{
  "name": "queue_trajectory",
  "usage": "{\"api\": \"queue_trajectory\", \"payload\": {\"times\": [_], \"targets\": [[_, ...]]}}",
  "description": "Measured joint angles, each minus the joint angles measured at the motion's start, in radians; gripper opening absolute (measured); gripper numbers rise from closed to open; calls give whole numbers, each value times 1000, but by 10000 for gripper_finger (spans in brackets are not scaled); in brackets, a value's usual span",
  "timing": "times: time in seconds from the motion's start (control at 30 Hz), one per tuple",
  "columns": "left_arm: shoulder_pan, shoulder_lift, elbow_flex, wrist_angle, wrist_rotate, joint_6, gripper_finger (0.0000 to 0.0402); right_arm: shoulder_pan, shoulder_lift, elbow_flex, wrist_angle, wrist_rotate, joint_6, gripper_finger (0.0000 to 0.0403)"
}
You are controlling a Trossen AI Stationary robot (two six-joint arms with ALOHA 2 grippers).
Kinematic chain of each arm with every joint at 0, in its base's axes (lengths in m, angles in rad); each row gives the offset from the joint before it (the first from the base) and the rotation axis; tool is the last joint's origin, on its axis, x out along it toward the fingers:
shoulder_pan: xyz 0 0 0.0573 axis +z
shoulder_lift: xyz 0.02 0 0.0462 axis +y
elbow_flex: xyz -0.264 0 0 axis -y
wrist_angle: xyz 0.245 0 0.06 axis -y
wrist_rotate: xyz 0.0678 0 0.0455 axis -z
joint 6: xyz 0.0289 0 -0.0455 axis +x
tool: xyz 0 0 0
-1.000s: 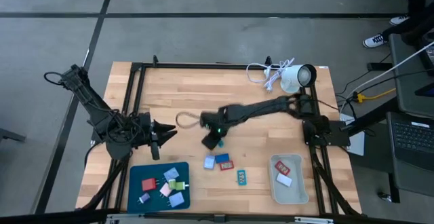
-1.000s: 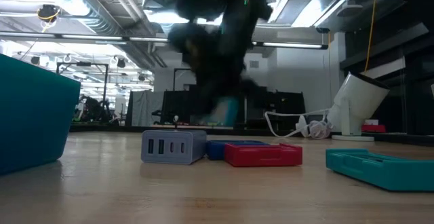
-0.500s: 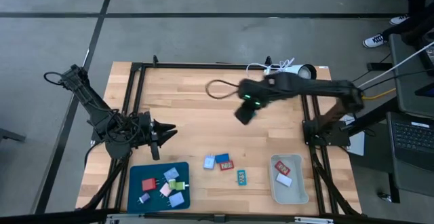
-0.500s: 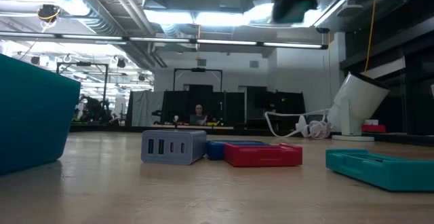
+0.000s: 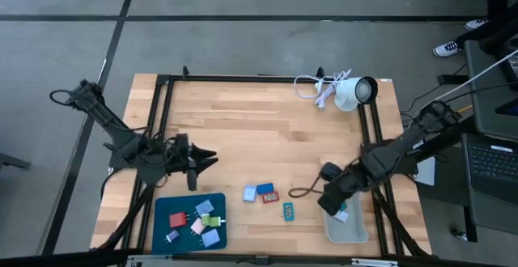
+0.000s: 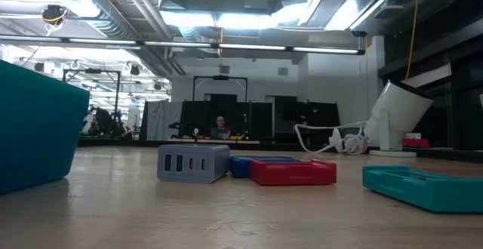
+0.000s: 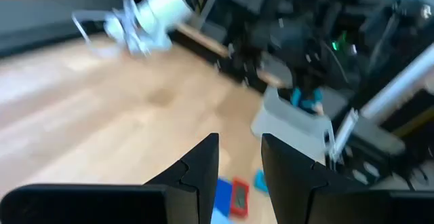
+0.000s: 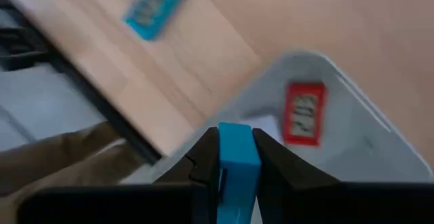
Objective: Pick & Place Office items
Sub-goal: Put the top light blue digital clock into the gray bin
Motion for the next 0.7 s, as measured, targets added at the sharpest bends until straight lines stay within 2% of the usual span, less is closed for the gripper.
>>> {"api": "queue_trajectory", "payload": {"times": [0.23,0.33,0.47,0.53,0.7], "targets": [[210,108,0,3,355,6,107,56,1,-102,40,1,63,61],[272,156,0,4,449,6,113,66,1,-133,83,2,80,61],[322,206,0,37,514,-1,125,82,1,-162,91,21,120,65],[335,219,0,75,519,-15,131,81,1,-169,93,-12,124,103],[353,255,1,143,524,-53,145,81,1,-172,93,-19,112,249]]}}
